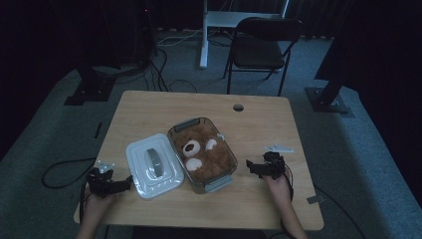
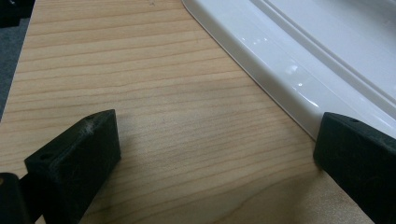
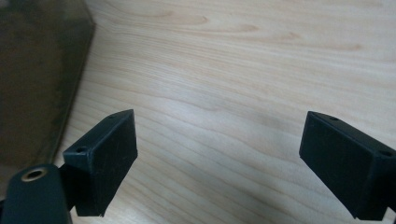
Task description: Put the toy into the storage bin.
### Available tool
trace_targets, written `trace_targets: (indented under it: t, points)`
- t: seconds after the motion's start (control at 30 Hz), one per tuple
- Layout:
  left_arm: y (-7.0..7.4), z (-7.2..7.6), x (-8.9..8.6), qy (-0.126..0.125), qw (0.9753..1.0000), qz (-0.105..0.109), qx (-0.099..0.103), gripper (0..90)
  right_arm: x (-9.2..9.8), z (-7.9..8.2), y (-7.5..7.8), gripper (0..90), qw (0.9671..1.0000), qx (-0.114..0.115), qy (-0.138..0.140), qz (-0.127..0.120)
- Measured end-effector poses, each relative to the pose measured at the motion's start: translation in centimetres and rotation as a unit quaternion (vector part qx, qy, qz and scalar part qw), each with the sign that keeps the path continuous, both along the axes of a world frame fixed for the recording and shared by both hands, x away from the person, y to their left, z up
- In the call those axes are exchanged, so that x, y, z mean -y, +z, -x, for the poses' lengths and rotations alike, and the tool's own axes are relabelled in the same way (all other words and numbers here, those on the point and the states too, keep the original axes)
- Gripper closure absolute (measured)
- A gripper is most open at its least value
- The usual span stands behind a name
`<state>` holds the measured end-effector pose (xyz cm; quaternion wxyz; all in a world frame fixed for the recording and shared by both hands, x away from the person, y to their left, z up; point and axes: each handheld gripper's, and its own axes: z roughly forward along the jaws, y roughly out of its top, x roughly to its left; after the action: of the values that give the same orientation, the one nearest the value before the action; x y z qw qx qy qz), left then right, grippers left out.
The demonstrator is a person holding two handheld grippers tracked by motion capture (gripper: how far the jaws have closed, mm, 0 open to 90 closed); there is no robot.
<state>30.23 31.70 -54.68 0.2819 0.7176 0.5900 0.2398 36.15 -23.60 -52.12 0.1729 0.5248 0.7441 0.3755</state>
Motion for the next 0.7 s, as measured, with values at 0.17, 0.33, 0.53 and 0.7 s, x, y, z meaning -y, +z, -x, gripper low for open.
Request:
trace_targets:
  t: [0.17, 0.33, 0.53, 0.7]
  points:
    - [0.0, 0.1, -0.1, -0.004, 1.0000, 0.000, -0.001, 1.0, 0.9, 0.3, -0.5, 10.8, 0.9995, 0.015, -0.028, 0.004]
    - [0.1, 0.3, -0.2, 0.002, 1.0000, 0.001, -0.008, 1.0, 2.0, 0.4, -1.3, 10.8, 0.9987, 0.016, -0.047, 0.000]
    - [0.7, 0.6, -0.2, 0.020, 0.9995, 0.009, -0.023, 1.1, 2.9, 0.3, -2.0, 10.8, 0.9971, 0.019, -0.073, 0.012]
    - [2.2, 1.2, 0.9, 0.016, 0.9996, 0.013, -0.018, 1.0, 3.0, 0.4, -2.0, 10.8, 0.9965, 0.030, -0.077, 0.012]
